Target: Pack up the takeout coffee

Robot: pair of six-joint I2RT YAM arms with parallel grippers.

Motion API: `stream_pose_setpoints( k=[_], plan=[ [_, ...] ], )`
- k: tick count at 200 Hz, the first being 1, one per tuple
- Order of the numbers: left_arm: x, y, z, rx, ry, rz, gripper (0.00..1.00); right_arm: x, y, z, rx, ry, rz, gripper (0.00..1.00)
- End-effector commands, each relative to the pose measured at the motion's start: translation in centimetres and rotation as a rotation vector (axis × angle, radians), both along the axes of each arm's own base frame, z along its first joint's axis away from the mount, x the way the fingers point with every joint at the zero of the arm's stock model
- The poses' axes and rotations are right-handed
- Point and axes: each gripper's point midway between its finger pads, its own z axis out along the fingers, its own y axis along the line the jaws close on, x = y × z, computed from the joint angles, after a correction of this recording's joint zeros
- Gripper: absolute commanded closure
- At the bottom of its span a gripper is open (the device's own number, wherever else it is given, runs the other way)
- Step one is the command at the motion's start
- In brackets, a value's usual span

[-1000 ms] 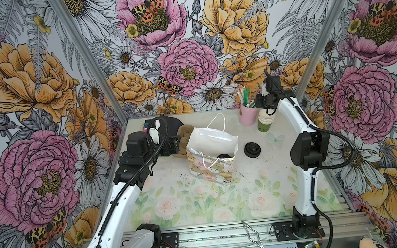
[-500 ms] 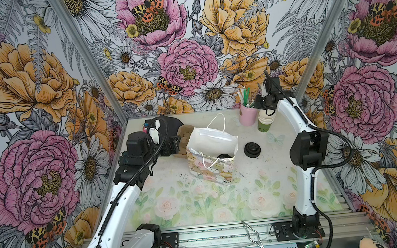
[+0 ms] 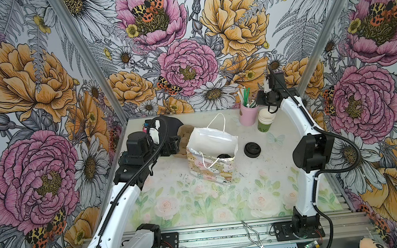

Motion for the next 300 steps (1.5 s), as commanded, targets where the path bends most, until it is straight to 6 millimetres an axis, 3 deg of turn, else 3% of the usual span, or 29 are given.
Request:
stream_pose_setpoints(
  k=[1,100,198,256,300],
  plan=[
    [0.0,0.3,0.3,-0.010,-0.022,0.005,0.01,-1.2,-0.6,3.3,-0.005,-0.061,-0.013,1.00],
    [0.0,0.3,0.3,-0.011,-0.021,0.006,0.01,-4.8,0.2,10.8,0.014,-0.200,0.021,1.00],
    [-0.1,0.3,0.4,-0.012,-0.026,0.007,0.01,-11.2,1.8,20.0,0.022,-0.393,0.086,1.00],
    [0.0,0.4,0.4,-0.011,-0.028,0.011,0.01,-16.0,5.0,23.8,0.076,-0.479,0.200,1.00],
    [-0.1,0.6,0.5,-0.008,-0.035,0.018,0.01,-20.7,10.6,25.0,0.190,-0.489,0.418,1.00]
  ],
)
